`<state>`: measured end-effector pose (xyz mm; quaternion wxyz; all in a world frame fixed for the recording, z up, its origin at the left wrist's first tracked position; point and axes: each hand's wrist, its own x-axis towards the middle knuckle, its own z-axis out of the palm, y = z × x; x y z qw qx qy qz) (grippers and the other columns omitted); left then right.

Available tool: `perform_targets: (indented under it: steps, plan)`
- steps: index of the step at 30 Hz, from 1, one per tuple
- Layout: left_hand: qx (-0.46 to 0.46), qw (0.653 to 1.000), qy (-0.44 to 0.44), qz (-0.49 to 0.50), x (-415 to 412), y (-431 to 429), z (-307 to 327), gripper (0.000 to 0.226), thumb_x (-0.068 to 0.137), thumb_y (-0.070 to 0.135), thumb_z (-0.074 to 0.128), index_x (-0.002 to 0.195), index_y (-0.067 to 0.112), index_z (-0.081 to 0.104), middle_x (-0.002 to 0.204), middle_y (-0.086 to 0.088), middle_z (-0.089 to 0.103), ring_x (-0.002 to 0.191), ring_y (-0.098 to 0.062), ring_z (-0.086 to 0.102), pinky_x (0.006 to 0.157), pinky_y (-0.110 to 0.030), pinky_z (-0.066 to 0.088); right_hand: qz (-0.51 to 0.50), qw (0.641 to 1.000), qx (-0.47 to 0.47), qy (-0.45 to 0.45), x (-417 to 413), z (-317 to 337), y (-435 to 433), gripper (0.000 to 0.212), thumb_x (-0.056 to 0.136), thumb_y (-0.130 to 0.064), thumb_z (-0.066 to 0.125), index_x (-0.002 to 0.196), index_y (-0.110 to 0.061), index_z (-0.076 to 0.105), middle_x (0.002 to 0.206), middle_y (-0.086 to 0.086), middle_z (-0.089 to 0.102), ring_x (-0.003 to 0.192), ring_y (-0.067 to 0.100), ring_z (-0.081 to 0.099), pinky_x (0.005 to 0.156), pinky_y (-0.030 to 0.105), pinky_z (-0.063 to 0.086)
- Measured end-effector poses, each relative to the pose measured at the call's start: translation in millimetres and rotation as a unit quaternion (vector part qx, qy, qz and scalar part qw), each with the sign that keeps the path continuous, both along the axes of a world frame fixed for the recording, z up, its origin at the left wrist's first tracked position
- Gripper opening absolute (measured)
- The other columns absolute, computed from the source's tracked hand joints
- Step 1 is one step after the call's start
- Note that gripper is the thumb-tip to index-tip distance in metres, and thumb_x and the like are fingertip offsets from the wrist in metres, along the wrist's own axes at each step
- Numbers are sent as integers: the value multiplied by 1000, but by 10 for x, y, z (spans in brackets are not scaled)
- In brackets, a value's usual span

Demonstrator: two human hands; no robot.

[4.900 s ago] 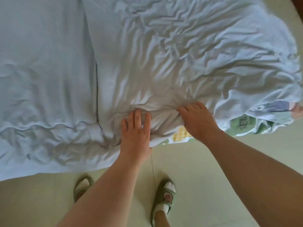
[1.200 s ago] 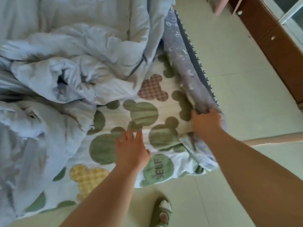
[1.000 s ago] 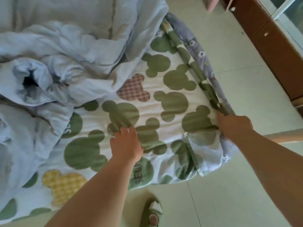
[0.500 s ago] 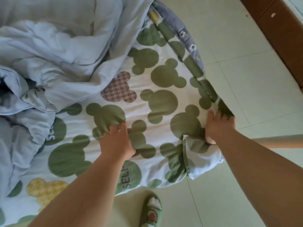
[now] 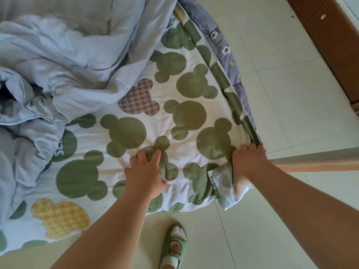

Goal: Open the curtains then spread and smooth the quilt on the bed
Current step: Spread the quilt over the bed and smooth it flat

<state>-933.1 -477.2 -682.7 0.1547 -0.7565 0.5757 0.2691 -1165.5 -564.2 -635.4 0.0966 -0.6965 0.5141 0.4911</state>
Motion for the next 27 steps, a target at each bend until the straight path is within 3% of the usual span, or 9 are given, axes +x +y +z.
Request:
perform_targets:
  steps: [2,3,6,10,13,16,19,24,27]
  plan:
    - [-17,1000,15,-1,27,25,-4,91,80,54,61,149,36,5,147,-10,15,131,-32,24,102,-44,39,-97,992,70,-32,216,154,-181,91,53,-64,77,126,-21,46,126,8,44,117,34,46,100,46,40]
    - [-28,999,29,0,48,40,13,88,81,52,60,149,35,7,146,-8,17,130,-31,25,101,-42,40,-105,990,64,-62,336,202,-230,90,54,-66,77,126,-21,48,127,8,46,117,33,48,100,45,41]
    - [-82,995,61,17,203,89,80,77,86,42,58,148,30,14,143,-5,26,128,-25,34,96,-37,43,-58,979,-41,-189,722,179,-237,65,81,-49,63,133,-16,43,133,8,44,118,30,50,94,40,44]
    - [-167,984,-2,61,701,114,175,73,87,37,57,148,20,20,148,-12,29,133,-31,33,107,-42,34,-52,967,-46,-246,1175,-27,-84,50,88,-33,57,132,-14,41,137,13,37,120,31,47,91,39,43]
    - [-203,967,-76,133,1219,136,276,78,86,36,58,150,17,17,153,-16,20,140,-34,19,115,-46,17,-29,960,-75,-267,1486,-107,-24,59,89,-32,57,139,-13,32,148,18,24,130,34,37,102,41,36]
    - [-209,943,-133,221,1777,164,367,87,83,36,62,150,14,10,153,-16,12,141,-36,10,116,-48,9,10,937,-132,-322,1890,-102,-41,74,91,-30,55,149,-16,12,157,18,-1,143,36,14,115,42,18]
    - [-182,920,-177,298,2252,262,407,98,81,43,64,150,9,1,155,-17,1,143,-34,0,117,-51,3,69,904,-171,-387,2406,-59,-94,79,91,-25,52,152,-15,4,158,16,-6,146,33,1,118,43,7]
    - [-186,884,-175,391,2816,362,465,119,75,64,61,150,10,-12,157,-18,-17,145,-31,-15,116,-53,-7,112,861,-166,-468,3385,22,-146,85,90,-30,57,152,-12,1,159,14,-1,147,31,2,120,42,6]
    - [-200,855,-97,468,3091,316,554,128,70,58,72,149,17,-20,157,-14,-20,147,-31,-6,118,-50,6,113,834,-155,-518,3884,81,-176,92,87,-33,63,153,-11,2,160,13,2,148,27,3,119,40,6]
